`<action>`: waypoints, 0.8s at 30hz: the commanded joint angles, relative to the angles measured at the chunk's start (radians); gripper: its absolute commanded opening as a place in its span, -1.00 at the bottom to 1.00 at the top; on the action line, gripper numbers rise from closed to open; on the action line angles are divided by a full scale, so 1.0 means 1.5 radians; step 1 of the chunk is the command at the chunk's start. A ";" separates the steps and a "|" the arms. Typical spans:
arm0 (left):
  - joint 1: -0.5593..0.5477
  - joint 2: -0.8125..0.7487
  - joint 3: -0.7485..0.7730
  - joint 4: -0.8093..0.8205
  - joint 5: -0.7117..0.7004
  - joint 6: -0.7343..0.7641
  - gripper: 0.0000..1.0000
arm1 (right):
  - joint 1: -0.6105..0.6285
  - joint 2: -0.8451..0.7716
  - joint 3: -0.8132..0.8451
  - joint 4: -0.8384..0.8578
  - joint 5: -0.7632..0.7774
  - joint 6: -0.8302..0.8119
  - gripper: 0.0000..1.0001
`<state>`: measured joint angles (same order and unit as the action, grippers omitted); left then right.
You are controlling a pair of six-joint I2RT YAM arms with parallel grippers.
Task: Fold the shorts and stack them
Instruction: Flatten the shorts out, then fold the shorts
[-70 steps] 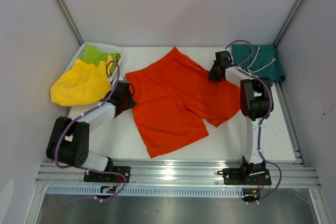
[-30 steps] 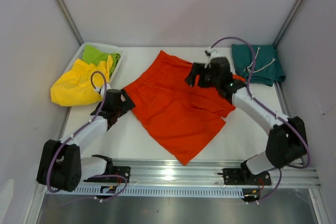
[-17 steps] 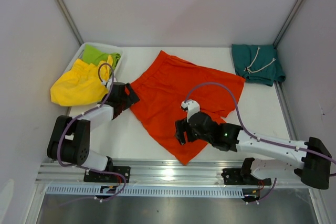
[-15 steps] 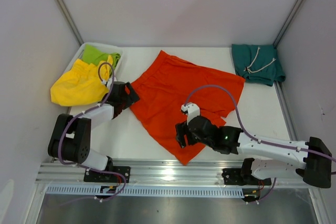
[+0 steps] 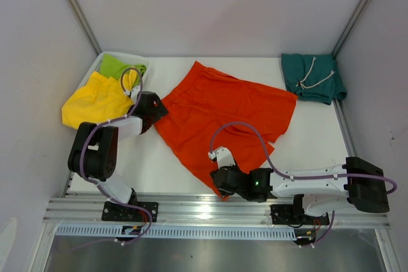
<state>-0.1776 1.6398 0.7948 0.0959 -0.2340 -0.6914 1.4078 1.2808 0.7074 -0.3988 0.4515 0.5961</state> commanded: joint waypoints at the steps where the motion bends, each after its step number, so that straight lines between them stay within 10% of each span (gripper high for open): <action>1: 0.008 0.016 0.032 0.028 -0.019 -0.013 0.61 | 0.006 -0.005 0.004 0.000 0.040 0.020 0.11; 11: 0.014 0.051 0.052 0.023 -0.038 -0.042 -0.05 | 0.029 -0.037 -0.010 -0.033 0.050 0.051 0.01; 24: 0.016 0.050 0.060 -0.003 -0.061 -0.058 0.24 | 0.105 -0.006 0.015 -0.084 0.082 0.065 0.29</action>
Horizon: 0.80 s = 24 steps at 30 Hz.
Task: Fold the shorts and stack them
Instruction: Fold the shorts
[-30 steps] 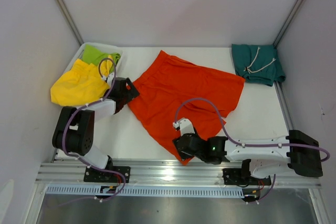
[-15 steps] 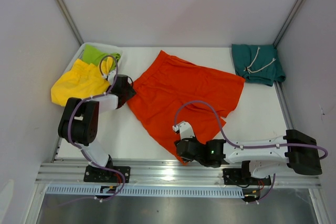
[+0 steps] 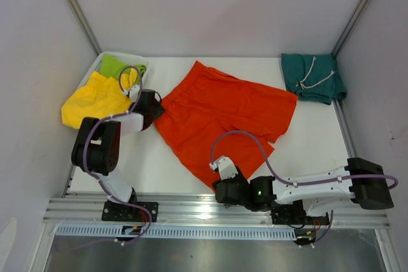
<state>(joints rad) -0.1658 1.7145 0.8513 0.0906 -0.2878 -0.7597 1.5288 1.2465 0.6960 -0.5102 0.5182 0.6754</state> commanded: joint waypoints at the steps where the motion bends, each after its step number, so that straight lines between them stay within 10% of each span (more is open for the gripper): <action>1: 0.008 0.000 0.023 0.002 -0.025 -0.011 0.24 | 0.041 0.022 0.034 -0.011 0.038 0.012 0.29; 15: 0.010 0.000 0.025 0.001 -0.020 -0.009 0.12 | 0.105 0.184 0.117 -0.026 0.063 0.013 0.20; 24: 0.010 0.001 0.027 0.004 -0.017 -0.007 -0.30 | 0.087 0.213 0.108 -0.012 0.070 0.016 0.03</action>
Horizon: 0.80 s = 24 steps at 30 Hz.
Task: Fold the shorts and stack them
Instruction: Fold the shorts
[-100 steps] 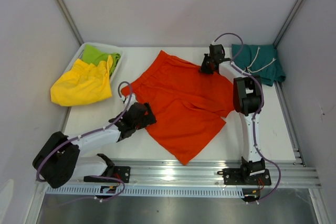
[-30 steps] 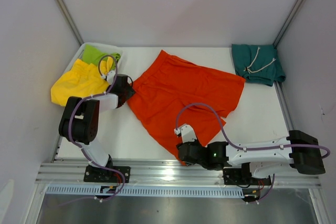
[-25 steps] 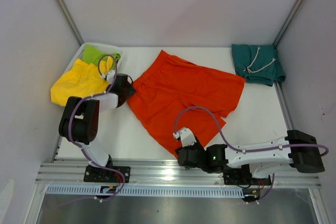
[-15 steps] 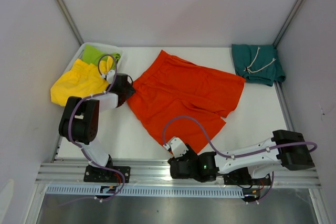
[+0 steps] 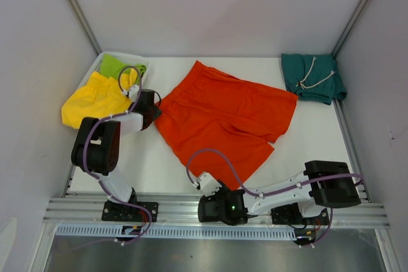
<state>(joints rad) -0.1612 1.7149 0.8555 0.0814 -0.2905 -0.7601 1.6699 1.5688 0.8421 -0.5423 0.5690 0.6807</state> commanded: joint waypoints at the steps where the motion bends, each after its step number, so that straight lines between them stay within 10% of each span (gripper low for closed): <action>1: 0.007 0.002 0.026 0.010 -0.014 -0.006 -0.35 | -0.012 -0.005 0.005 0.015 0.033 0.009 0.01; 21: 0.008 0.009 0.035 0.024 -0.007 0.002 -0.72 | -0.064 -0.026 -0.046 0.081 -0.015 -0.038 -0.38; 24: 0.008 0.012 0.036 0.027 0.000 0.006 -1.00 | -0.065 -0.018 -0.042 0.082 -0.020 -0.039 -0.90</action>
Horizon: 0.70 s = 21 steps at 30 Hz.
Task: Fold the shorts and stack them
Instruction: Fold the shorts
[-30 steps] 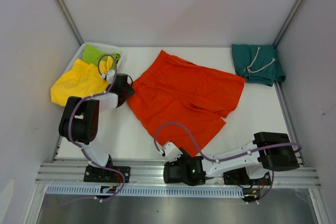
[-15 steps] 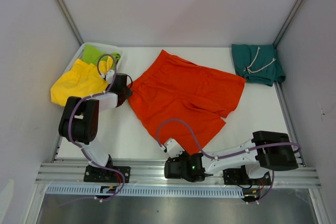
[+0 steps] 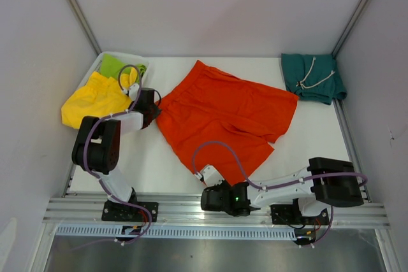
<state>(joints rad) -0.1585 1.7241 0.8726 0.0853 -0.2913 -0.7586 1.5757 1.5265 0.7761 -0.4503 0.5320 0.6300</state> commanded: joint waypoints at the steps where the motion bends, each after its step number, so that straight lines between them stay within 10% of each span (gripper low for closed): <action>1: 0.006 0.007 0.026 0.027 0.003 0.006 -1.00 | 0.001 0.009 0.006 0.013 0.008 -0.005 -1.00; 10: 0.005 -0.024 0.019 0.025 0.006 0.013 -1.00 | 0.008 -0.116 0.031 -0.009 -0.053 -0.035 -1.00; 14: 0.005 -0.033 0.026 0.017 0.009 0.015 -1.00 | 0.007 -0.125 0.030 -0.018 -0.047 -0.031 -0.34; 21: 0.005 -0.036 0.044 0.001 0.011 0.022 -1.00 | 0.004 -0.054 0.035 -0.010 -0.034 -0.035 -0.10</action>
<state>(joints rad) -0.1581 1.7206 0.8944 0.0795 -0.2806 -0.7479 1.5810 1.4040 0.7971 -0.4587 0.4622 0.5842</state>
